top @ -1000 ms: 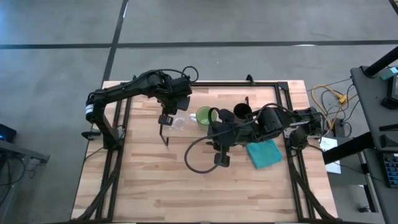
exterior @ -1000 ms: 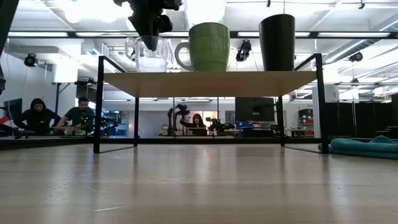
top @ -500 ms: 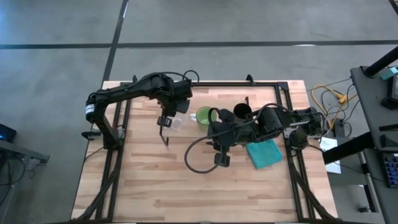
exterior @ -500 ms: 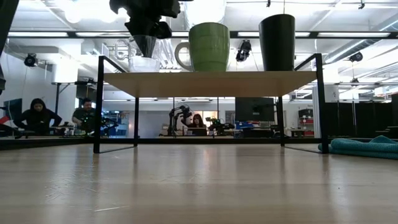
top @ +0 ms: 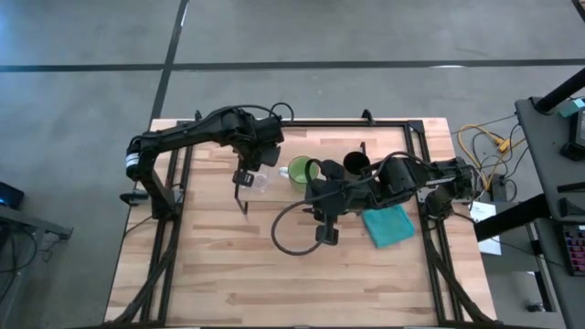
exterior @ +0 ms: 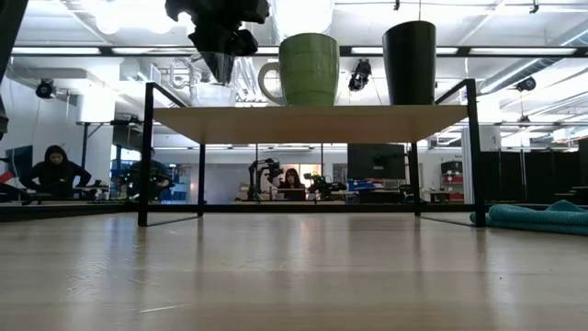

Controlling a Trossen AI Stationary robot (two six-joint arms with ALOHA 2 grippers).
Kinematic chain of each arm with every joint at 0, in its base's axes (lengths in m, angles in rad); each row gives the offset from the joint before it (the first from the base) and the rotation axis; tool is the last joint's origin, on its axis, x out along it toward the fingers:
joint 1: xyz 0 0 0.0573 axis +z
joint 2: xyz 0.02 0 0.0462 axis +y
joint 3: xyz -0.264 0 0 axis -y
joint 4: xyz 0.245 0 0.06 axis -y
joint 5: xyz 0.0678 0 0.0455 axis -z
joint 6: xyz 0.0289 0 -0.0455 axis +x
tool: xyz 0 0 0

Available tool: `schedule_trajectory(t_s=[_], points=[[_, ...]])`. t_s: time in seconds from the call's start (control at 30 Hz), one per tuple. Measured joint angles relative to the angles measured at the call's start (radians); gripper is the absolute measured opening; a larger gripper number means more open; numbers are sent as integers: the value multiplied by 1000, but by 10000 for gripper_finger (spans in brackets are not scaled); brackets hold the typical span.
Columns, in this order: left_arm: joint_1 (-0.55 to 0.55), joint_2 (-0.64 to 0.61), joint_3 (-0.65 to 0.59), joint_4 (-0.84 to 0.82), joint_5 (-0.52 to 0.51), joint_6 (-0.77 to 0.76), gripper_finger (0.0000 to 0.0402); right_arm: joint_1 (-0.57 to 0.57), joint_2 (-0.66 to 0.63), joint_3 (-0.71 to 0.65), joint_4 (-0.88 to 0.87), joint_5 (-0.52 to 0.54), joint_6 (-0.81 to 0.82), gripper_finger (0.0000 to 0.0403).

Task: Stack small to large cups/mugs on shelf
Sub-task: Put the transparent mug on the shelf

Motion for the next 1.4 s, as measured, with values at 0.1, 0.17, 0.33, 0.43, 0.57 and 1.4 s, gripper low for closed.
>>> schedule_trajectory(t_s=[0.1,0.17,0.33,0.43,0.57,1.4], points=[[-5,0,0,10,0,0,50,-2,0,0,0,0,-3,77],[-11,0,0,28,0,0,50,-5,0,0,0,0,-4,77],[-37,0,0,50,1,0,50,-12,0,0,0,0,-4,77],[-55,-1,0,50,1,0,50,-13,0,0,0,0,-4,77],[-76,-1,8,52,2,-1,50,-13,0,0,0,0,-11,77],[-144,-28,59,87,1,-66,50,-13,0,0,0,0,-31,77]])
